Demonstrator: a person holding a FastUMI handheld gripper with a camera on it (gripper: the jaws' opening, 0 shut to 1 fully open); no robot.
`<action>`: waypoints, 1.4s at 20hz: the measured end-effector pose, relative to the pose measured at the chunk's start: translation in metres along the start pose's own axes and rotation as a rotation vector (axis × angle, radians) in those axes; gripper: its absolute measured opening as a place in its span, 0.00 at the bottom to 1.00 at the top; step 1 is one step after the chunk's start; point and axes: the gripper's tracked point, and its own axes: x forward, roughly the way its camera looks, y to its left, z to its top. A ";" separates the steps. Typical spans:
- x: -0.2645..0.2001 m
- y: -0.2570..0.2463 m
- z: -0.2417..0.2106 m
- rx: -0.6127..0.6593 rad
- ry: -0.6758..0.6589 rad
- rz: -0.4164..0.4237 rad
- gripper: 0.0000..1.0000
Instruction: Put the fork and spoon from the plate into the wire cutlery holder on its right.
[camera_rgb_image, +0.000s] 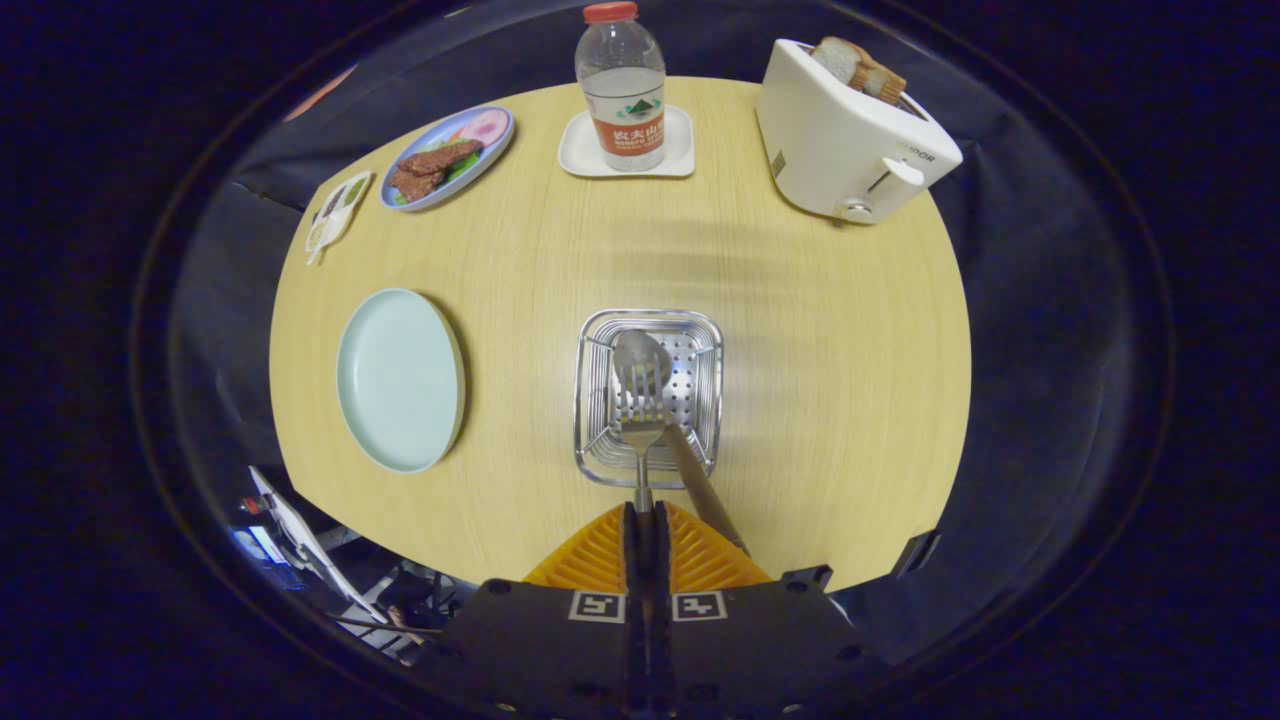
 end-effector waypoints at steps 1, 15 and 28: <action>0.001 0.001 0.003 0.002 0.010 0.003 0.06; -0.018 0.017 0.023 -0.034 -0.092 0.056 0.30; -0.109 0.053 0.035 -0.039 -0.642 0.016 0.94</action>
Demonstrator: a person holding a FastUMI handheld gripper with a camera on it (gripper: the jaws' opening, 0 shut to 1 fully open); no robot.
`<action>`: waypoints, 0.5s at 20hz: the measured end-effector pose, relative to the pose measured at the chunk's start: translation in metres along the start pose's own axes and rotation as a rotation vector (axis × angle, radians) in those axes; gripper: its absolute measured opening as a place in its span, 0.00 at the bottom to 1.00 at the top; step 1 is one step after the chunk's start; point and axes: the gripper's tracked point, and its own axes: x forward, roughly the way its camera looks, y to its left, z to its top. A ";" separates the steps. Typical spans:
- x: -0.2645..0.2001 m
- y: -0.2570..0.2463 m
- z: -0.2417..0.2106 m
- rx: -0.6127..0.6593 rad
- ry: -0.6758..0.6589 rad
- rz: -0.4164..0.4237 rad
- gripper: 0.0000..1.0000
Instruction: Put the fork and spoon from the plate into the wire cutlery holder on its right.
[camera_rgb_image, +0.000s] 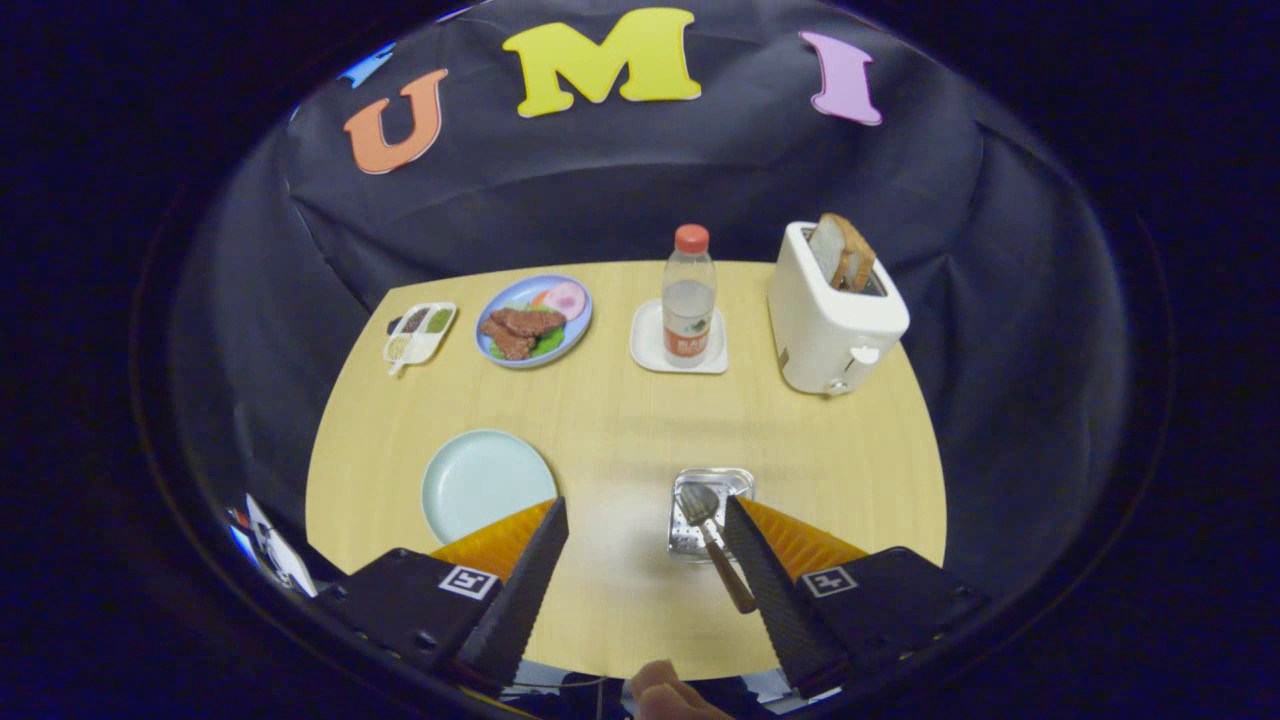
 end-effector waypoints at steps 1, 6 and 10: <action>-0.010 0.006 0.004 -0.018 -0.037 -0.011 0.96; -0.056 0.050 0.006 -0.096 -0.211 -0.033 0.97; -0.101 0.080 0.017 -0.101 -0.407 -0.030 0.97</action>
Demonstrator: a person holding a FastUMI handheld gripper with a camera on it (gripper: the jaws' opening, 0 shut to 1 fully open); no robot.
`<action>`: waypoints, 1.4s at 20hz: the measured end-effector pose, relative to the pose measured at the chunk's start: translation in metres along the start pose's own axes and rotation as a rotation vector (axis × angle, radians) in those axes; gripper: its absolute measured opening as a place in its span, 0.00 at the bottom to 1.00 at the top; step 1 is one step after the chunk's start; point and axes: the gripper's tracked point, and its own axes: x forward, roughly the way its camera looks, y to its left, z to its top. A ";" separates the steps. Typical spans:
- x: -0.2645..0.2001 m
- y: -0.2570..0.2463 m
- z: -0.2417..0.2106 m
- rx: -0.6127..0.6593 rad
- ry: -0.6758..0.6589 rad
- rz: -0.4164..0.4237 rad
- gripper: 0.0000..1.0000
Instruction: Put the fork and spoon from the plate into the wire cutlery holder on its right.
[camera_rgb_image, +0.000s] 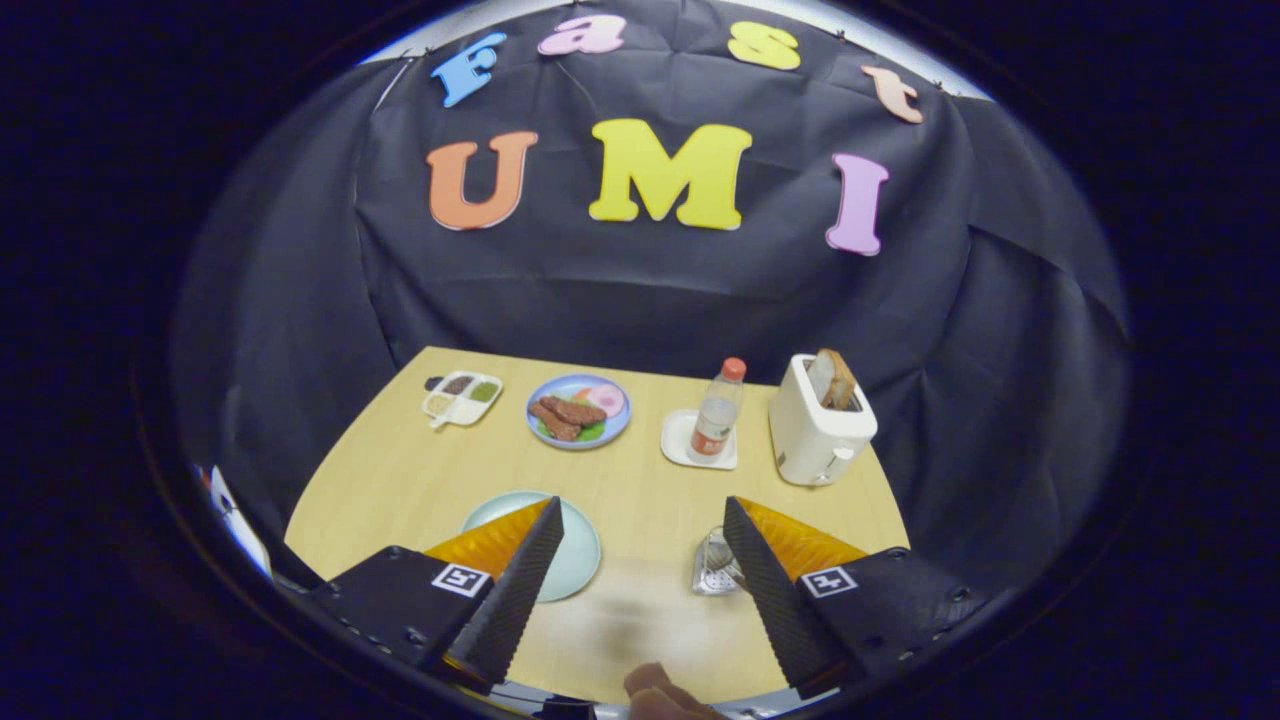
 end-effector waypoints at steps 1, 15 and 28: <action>-0.011 0.004 0.010 0.004 -0.064 -0.004 0.97; -0.147 -0.007 0.081 0.088 -0.636 -0.105 0.96; -0.131 -0.002 0.061 0.056 -0.587 -0.134 0.95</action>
